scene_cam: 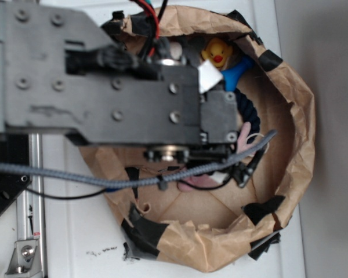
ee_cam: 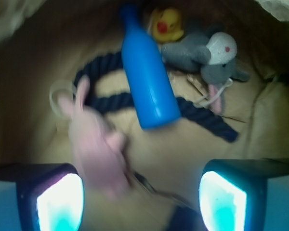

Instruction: Grab the pink bunny.

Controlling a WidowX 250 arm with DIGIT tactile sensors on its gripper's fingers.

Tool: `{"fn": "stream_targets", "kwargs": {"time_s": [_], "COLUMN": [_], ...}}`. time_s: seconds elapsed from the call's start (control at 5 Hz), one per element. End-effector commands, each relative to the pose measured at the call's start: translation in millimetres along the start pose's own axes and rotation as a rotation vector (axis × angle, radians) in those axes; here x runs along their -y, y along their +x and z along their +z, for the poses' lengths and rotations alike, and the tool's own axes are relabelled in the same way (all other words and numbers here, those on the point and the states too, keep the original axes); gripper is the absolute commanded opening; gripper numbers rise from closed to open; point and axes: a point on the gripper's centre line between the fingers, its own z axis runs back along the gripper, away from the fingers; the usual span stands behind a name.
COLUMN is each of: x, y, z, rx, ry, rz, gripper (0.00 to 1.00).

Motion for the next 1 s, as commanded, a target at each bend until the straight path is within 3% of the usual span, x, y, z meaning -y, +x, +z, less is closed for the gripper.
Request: {"fn": "stream_targets", "kwargs": {"time_s": [0.0, 0.2, 0.4, 0.6, 0.8], "x": [44.3, 59.2, 44.1, 6.4, 20.2], "y": [11.8, -2.3, -3.2, -2.7, 30.1], "z": [-48.5, -81.2, -88.5, -49.7, -3.8], "rx": [0.073, -0.062, -0.053, -0.079, -0.043], "ry": [-0.074, -0.102, -0.082, -0.065, -0.084], "rz": [-0.113, -0.266, -0.257, -0.345, -0.599], "gripper": [1.0, 1.0, 0.0, 0.0, 0.0]}}
